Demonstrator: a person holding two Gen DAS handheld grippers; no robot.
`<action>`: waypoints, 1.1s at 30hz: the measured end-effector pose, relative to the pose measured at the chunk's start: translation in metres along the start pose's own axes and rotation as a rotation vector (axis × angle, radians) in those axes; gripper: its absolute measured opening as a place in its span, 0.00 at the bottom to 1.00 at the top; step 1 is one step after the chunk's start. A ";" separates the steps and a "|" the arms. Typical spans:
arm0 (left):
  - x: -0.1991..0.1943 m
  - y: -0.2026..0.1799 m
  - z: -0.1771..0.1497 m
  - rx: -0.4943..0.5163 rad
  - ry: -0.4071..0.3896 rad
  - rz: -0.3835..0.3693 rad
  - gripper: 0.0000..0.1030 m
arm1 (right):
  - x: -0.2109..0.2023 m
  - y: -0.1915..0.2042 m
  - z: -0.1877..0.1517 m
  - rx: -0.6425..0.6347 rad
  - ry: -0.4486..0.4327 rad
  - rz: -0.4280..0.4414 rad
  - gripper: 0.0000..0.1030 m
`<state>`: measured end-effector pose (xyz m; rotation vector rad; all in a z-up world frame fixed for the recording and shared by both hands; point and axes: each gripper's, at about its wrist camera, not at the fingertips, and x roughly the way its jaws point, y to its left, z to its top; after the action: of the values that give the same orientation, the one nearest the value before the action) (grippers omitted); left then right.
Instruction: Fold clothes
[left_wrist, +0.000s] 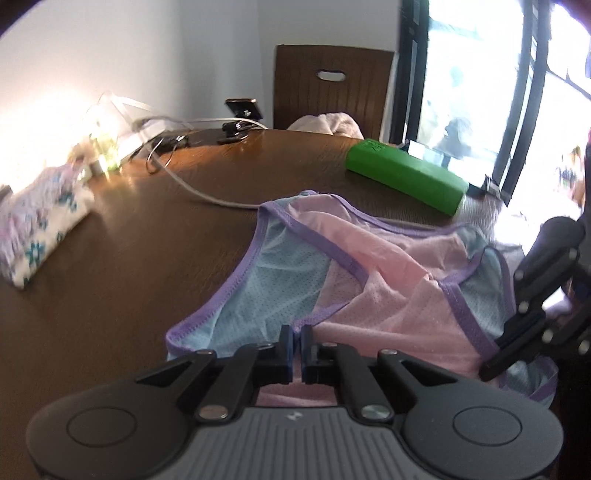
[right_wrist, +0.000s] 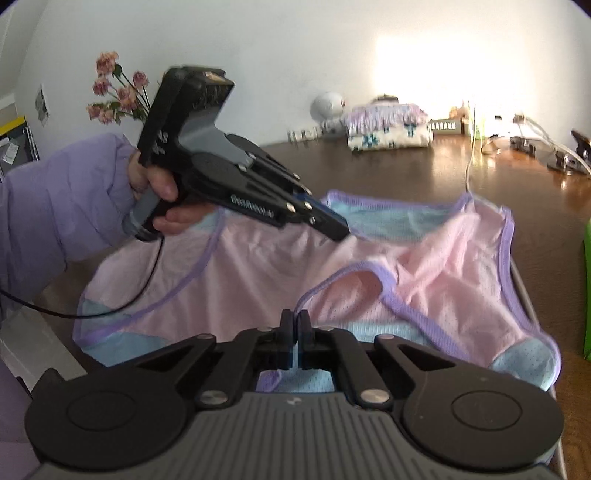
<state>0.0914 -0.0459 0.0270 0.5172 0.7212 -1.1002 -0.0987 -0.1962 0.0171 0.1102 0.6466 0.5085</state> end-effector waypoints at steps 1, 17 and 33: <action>-0.001 0.001 -0.001 -0.011 0.003 0.003 0.06 | 0.001 0.000 -0.001 0.001 0.011 0.000 0.02; 0.042 -0.009 0.059 -0.120 0.030 -0.020 0.20 | 0.014 -0.013 0.003 -0.135 -0.053 -0.313 0.03; 0.049 0.003 0.060 -0.436 -0.106 -0.164 0.01 | -0.035 -0.056 0.001 0.094 -0.186 -0.253 0.04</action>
<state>0.1229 -0.1164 0.0310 0.0292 0.8912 -1.0723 -0.0987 -0.2619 0.0227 0.1598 0.4940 0.2202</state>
